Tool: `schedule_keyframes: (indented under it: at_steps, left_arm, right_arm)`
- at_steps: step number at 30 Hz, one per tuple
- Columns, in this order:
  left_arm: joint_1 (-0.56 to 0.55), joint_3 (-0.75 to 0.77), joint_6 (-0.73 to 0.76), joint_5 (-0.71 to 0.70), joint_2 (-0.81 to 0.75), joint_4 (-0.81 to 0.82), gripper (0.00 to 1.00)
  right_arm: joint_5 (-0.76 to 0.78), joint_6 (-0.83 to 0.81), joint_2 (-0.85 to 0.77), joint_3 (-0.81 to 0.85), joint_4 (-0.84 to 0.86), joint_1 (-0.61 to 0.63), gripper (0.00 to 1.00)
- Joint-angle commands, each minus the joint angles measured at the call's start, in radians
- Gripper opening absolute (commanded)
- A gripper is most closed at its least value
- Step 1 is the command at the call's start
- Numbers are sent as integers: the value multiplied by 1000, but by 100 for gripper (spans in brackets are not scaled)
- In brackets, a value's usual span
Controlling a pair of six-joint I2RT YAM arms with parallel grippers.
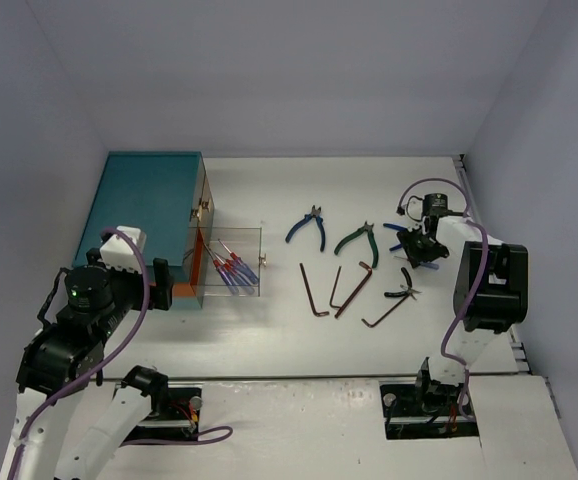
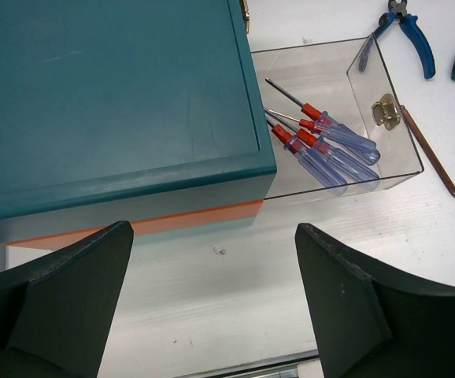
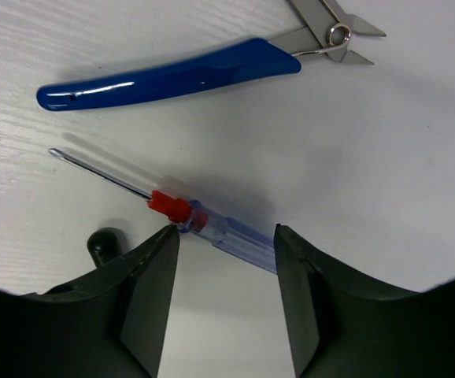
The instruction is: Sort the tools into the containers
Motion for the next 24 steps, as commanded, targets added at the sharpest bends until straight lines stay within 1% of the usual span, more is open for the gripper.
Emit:
schedule_keyframes:
  at_steps: [1,6,7,9,10,12,16,21,24]
  left_arm:
    - [-2,13,6,7,37,70,81]
    - [-2,18,5,12,40,70,81]
    - [-2,18,4,11,36,70,81]
    - [-3,19,5,8,31,70,81]
    - [-2,21,5,7,29,70,81]
    - [-2,23,4,6,26,70,81]
    - [-3,32,-1,9,25,70,81]
    - [-2,50,5,-2,32,69,81]
    - [-2,73,2,-28,46,69,81]
  right_arm:
    - [-62,43,49,-3,-21,-15,45]
    - [-103,73,64,-22,-26,-17,33]
    - [-108,77,63,-26,-29,-18,28]
    - [-124,82,55,-29,-35,-17,22]
    - [-128,85,49,-29,-37,-17,20]
    - [-138,89,27,-29,-41,-16,11]
    - [-143,89,-39,-33,-46,-12,1]
    - [-124,108,-191,23,-69,10,0]
    - [-113,137,-282,110,-98,75,0]
